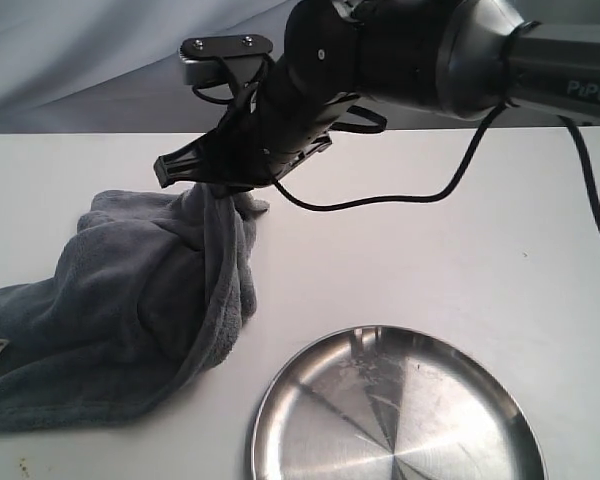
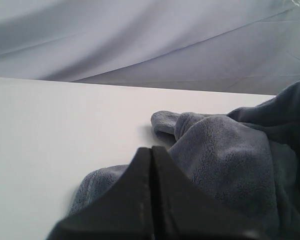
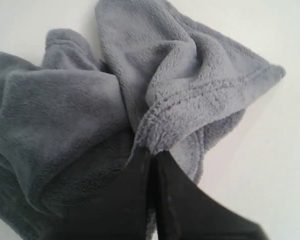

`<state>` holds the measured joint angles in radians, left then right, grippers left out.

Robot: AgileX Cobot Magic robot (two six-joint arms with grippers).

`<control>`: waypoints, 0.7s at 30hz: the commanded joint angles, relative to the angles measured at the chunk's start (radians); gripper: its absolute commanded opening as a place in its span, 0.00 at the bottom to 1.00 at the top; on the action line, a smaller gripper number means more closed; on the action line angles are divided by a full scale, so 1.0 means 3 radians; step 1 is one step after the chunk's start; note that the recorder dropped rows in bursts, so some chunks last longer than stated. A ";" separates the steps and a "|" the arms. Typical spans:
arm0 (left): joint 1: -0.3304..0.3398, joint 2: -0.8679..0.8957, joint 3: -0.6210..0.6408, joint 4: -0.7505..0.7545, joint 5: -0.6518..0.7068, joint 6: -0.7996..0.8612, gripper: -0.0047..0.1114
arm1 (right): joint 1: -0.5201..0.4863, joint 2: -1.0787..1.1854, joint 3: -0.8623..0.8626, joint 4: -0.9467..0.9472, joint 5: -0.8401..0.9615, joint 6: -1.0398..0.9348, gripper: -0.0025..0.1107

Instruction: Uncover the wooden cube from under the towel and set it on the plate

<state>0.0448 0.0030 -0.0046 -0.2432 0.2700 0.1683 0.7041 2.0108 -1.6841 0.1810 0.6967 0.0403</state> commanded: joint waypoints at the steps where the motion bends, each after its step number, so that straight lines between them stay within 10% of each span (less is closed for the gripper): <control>1: -0.0026 -0.0010 0.0015 -0.0015 -0.0032 -0.0034 0.04 | 0.0064 -0.0083 0.0001 0.0104 -0.0123 -0.0063 0.02; 21: -0.0026 -0.0010 0.0015 -0.0015 -0.0032 -0.0034 0.04 | 0.0717 -0.0103 -0.0016 0.0991 -0.0940 -0.1031 0.02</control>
<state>0.0448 0.0030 -0.0046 -0.2432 0.2700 0.1683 0.9156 1.9959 -1.6841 0.3747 0.4338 -0.1616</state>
